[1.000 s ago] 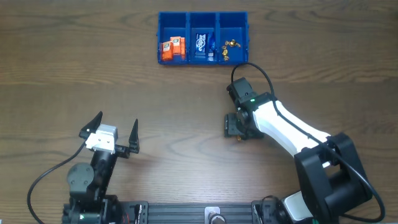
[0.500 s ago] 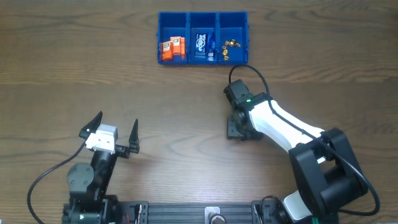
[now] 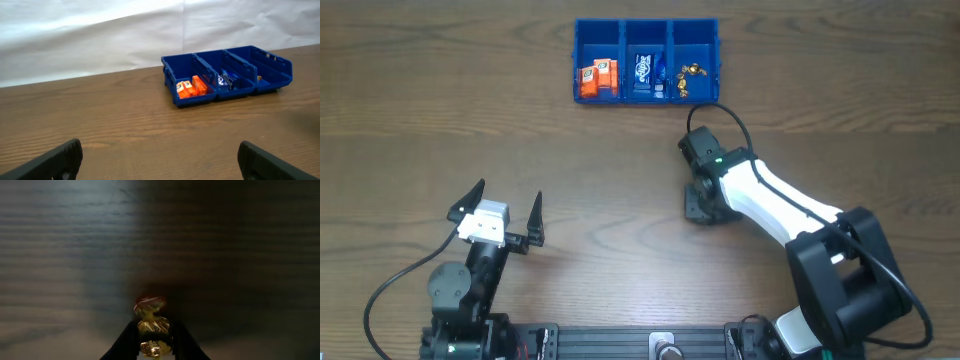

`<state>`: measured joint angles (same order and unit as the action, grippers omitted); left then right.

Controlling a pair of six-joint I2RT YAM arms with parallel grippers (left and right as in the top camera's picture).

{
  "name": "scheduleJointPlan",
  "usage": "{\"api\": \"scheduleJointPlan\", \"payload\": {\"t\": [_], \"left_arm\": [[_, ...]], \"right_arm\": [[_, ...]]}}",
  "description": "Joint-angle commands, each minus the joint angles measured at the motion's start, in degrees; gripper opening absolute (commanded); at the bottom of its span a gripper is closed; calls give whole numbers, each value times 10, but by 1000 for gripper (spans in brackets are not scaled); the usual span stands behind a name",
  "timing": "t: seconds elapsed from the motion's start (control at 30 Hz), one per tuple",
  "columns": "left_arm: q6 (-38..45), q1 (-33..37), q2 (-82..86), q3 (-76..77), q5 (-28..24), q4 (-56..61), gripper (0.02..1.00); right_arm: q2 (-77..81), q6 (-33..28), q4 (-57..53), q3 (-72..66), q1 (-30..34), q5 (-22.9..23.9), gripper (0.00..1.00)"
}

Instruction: Sort Candies Into Trays

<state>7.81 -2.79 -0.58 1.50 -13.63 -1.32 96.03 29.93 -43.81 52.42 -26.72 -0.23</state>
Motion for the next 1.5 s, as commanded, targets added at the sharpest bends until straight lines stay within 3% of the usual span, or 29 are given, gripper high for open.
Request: {"api": "scheduleJointPlan", "payload": {"t": [0.03,0.13,0.3,0.47,0.77,0.97,1.03,1.07,1.13,1.17,1.2,1.33,1.5], "left_arm": [[10,-1,4,-12,-10,-17,998],[10,-1,4,-12,-10,-17,998],[10,-1,4,-12,-10,-17,998],[10,-1,4,-12,-10,-17,996],[10,-1,4,-12,-10,-17,996],[10,-1,4,-12,-10,-17,998],[10,-1,4,-12,-10,-17,996],[10,-1,4,-12,-10,-17,998],[10,-1,4,-12,-10,-17,998],[10,-1,4,-12,-10,-17,998],[10,-1,4,-12,-10,-17,998],[10,-1,4,-12,-10,-17,998],[10,-1,4,-12,-10,-17,998]], "right_arm": [[-47,-30,-71,154,2,31,119],[-21,-47,-114,283,21,87,119],[106,-95,-140,534,57,139,119],[251,-114,-138,694,82,147,126],[340,-114,-86,699,98,126,130],[343,-114,-72,698,98,126,191],[343,-114,-69,698,98,126,268],[343,-114,-66,698,98,126,404],[343,-114,-62,698,98,116,520],[343,-114,-60,698,98,114,680],[342,-114,-57,698,98,111,741],[318,-126,-56,698,101,108,805],[179,-167,-72,646,103,155,904]]}}
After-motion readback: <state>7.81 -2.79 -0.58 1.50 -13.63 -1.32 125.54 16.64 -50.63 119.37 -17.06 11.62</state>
